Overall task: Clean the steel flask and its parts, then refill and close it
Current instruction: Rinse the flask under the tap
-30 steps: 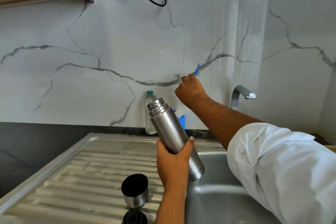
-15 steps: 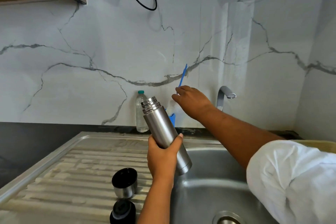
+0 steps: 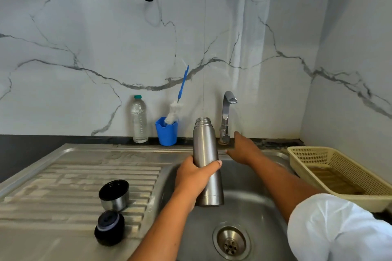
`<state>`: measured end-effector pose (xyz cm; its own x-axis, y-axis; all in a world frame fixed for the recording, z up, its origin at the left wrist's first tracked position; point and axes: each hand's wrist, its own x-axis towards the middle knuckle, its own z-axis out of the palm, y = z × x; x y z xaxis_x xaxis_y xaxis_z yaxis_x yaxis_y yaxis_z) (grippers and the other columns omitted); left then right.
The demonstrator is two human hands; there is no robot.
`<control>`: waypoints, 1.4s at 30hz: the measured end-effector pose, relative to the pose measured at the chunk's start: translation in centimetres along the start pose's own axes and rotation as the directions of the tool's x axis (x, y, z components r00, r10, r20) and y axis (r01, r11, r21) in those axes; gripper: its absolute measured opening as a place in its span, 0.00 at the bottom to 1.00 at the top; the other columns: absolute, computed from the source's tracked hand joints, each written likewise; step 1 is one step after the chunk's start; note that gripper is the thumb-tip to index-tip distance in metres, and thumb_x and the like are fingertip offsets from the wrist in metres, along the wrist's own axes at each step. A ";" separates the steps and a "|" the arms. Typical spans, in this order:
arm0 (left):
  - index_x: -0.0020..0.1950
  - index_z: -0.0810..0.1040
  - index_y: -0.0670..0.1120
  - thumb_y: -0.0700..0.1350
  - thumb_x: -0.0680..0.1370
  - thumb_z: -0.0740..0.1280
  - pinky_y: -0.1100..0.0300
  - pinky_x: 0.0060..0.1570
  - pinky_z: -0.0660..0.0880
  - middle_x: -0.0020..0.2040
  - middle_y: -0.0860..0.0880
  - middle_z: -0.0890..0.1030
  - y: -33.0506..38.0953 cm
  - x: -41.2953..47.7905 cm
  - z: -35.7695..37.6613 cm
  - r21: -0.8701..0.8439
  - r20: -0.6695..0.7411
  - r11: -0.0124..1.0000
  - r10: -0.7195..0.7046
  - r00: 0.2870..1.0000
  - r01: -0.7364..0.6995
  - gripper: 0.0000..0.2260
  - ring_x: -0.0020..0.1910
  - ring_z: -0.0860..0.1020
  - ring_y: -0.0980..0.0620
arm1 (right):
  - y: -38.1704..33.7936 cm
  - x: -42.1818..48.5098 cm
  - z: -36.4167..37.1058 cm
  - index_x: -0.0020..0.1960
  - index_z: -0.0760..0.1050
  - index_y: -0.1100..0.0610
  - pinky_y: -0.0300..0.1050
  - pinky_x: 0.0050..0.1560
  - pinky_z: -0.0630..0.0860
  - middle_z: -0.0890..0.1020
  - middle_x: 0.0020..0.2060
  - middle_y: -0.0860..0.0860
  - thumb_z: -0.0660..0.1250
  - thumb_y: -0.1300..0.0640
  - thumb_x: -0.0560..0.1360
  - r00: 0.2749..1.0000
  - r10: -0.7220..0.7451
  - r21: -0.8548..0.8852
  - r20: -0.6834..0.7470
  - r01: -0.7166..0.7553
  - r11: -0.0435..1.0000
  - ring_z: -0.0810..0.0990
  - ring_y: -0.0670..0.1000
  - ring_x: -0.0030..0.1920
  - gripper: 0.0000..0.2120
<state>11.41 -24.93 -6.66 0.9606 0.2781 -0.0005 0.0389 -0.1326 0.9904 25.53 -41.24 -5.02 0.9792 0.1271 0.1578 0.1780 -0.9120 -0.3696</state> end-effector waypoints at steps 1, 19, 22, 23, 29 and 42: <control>0.61 0.77 0.53 0.57 0.67 0.81 0.49 0.52 0.83 0.52 0.52 0.84 0.0 0.0 0.1 -0.016 0.015 1.000 -0.014 1.000 0.014 0.26 0.49 0.84 0.51 | 0.2 0.2 -0.3 0.75 0.61 0.62 0.53 0.66 0.71 0.71 0.73 0.61 0.71 0.49 0.78 1.000 -0.007 0.038 -0.009 0.008 0.999 0.72 0.62 0.71 0.34; 0.66 0.75 0.50 0.62 0.70 0.78 0.47 0.51 0.84 0.54 0.44 0.86 -0.7 0.4 0.5 -0.184 0.178 0.948 -0.228 0.957 0.259 0.30 0.50 0.86 0.44 | -0.2 2.7 0.7 0.82 0.55 0.48 0.55 0.69 0.72 0.72 0.73 0.57 0.68 0.62 0.77 0.994 -0.057 0.140 0.090 0.044 0.989 0.74 0.61 0.69 0.39; 0.64 0.76 0.50 0.60 0.72 0.77 0.47 0.50 0.84 0.53 0.43 0.87 -1.1 0.0 0.8 -0.197 0.237 0.932 -0.256 0.937 0.304 0.26 0.49 0.87 0.43 | -0.1 -0.2 0.2 0.80 0.60 0.53 0.53 0.66 0.74 0.73 0.72 0.58 0.65 0.57 0.81 0.990 -0.009 0.466 0.144 -0.060 0.883 0.76 0.60 0.68 0.29; 0.64 0.77 0.49 0.59 0.72 0.77 0.48 0.47 0.84 0.52 0.42 0.87 -1.2 -0.1 1.2 -0.199 0.254 0.930 -0.257 0.933 0.310 0.25 0.49 0.87 0.43 | -0.4 -1.3 -0.3 0.77 0.65 0.56 0.54 0.63 0.78 0.76 0.68 0.59 0.63 0.51 0.83 0.968 0.047 0.591 0.247 -0.189 0.784 0.78 0.60 0.64 0.24; 0.65 0.74 0.50 0.55 0.76 0.75 0.55 0.46 0.80 0.55 0.46 0.83 -0.1 -0.5 3.8 0.035 0.250 0.986 -0.167 0.954 0.163 0.21 0.52 0.83 0.48 | -0.2 -3.9 -2.0 0.60 0.73 0.57 0.57 0.57 0.81 0.80 0.55 0.57 0.67 0.39 0.79 0.890 0.074 0.761 0.449 -0.425 0.491 0.81 0.59 0.56 0.22; 0.71 0.68 0.52 0.38 0.73 0.77 0.45 0.63 0.79 0.61 0.48 0.79 -1.8 4.5 5.0 0.228 0.337 0.972 -0.138 0.931 0.062 0.30 0.59 0.80 0.48 | 0.4 -4.1 -0.9 0.57 0.77 0.47 0.52 0.58 0.81 0.84 0.52 0.47 0.81 0.53 0.69 0.998 0.031 0.798 0.050 -0.059 0.599 0.83 0.49 0.52 0.20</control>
<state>17.05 -28.17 -9.14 0.9819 -0.0435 -0.1842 0.1601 -0.3281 0.9310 21.51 -42.45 -5.00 0.9880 0.1178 0.0998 0.1261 -0.2425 -0.9619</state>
